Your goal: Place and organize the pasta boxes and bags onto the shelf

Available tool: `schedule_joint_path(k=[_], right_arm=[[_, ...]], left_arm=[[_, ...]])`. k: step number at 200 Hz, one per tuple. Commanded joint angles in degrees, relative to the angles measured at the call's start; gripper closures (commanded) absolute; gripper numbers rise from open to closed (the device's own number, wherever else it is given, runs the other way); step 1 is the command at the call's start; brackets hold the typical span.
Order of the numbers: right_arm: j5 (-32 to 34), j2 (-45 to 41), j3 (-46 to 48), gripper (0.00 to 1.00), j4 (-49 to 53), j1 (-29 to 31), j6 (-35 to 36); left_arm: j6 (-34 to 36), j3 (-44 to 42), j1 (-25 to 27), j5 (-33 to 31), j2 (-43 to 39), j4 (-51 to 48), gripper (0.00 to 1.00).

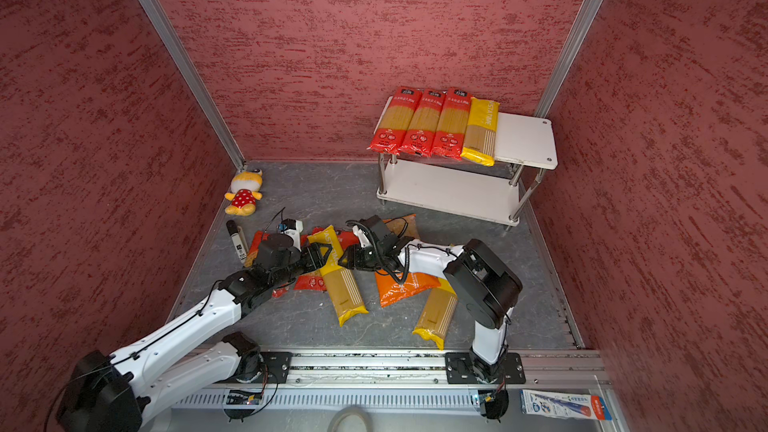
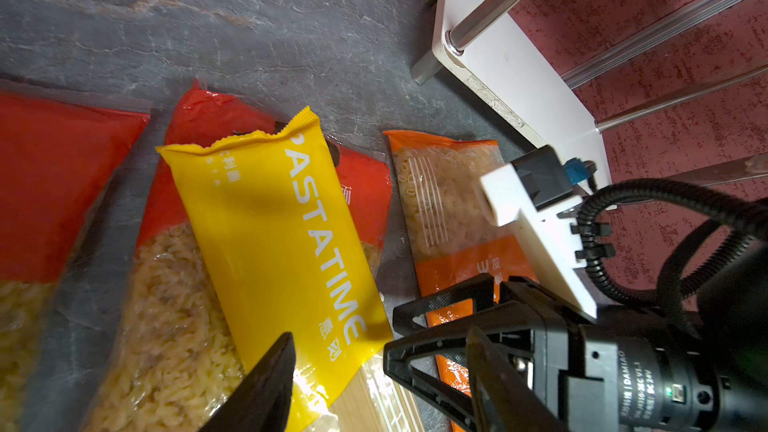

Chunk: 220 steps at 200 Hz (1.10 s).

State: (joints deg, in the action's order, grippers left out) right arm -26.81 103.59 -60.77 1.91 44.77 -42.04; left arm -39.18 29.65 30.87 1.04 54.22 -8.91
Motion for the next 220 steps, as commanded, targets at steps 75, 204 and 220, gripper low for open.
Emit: schedule_joint_path(k=[75,204,220], right_arm=[[0.68,7.92,-12.75,0.43,4.64,-0.57,7.01],[-2.36,3.7,-6.85,0.95,-3.5,-1.67,2.52],[-2.69,2.43,-4.87,0.96,-5.29,-2.47,1.02]], left_arm=[[-0.27,-2.23,-0.76,-3.95,-5.67,-2.46,0.36],[-0.15,-1.97,-0.73,-2.8,-3.95,-0.42,0.36],[-0.14,-2.03,-0.73,-2.79,-3.94,-0.35,0.36]])
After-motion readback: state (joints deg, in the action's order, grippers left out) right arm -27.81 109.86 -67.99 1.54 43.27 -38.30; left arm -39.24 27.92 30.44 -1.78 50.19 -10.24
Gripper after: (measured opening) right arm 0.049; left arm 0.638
